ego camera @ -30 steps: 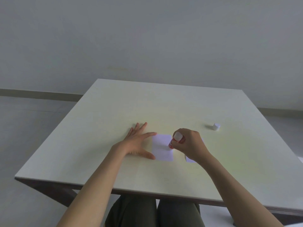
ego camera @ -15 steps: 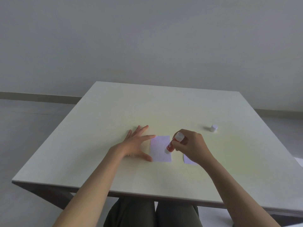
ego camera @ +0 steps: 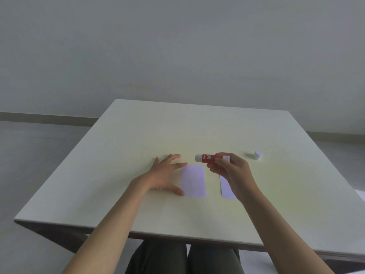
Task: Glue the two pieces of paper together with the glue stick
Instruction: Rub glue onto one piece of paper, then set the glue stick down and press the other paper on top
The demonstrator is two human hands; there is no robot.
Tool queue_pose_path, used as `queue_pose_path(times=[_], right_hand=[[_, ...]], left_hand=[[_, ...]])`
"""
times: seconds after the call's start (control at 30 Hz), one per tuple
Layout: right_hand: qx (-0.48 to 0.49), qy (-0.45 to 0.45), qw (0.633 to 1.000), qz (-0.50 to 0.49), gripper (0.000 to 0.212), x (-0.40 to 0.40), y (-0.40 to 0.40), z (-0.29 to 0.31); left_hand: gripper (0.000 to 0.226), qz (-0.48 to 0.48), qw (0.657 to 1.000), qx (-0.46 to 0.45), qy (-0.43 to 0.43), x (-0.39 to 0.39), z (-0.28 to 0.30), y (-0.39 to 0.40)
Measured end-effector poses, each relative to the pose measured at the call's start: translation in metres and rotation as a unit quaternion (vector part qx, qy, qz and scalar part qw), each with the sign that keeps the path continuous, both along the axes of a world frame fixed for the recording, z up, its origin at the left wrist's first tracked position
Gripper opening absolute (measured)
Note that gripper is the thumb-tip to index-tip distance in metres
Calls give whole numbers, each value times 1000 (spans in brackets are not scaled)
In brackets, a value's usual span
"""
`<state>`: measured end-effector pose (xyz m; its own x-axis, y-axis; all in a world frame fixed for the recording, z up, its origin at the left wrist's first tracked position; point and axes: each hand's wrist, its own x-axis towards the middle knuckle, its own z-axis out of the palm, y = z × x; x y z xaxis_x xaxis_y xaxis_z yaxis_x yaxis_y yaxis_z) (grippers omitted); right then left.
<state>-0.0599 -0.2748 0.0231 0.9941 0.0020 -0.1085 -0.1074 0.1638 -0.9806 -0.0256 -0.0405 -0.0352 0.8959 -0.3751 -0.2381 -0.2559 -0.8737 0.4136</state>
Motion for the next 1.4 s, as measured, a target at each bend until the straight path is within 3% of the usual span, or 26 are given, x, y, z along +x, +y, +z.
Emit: queue_pose_path(times=[0.17,0.33,0.43,0.6,0.7,0.8,0.9,1.03,1.13,1.2,1.3,1.4], right_hand=[[94,80,992,11,14,1,3,-9],[121,97,988,4,15,1,3,-10],[165,113,980,-1,16,2,6,-8],[315,176,932,21,14,5,27,0],[387,193,901,33,15,7,43,5],[411,195,890,38,12,8,54,8],[397,199,895,50,12,7,61,4],[312,186,928,80,17,5,62,-4],[119,115,982,87,29,5,50,-9],[-5,60,997,39,30,7,36,-10],[-161,-3,986,-38,22,14,8,-16],[-327,-30,940,-97,17,21,-22,-25]], left_hand=[[101,15,1000,-27,3,-2,7,1],[94,23,997,-66,6,-5,14,2],[83,46,987,-152,16,-8,20,2],[35,89,917,-389,-7,-11,42,-15],[22,119,857,-501,-18,-11,53,-26],[18,135,814,-564,-23,-11,57,-30],[15,155,798,-581,-42,-11,54,-33],[9,226,783,-574,-79,-10,47,-35],[13,256,788,-546,-125,-3,48,-27],[11,277,791,-522,-158,3,51,-15],[7,317,804,-465,-189,11,55,3],[2,346,826,-401,-196,15,58,13]])
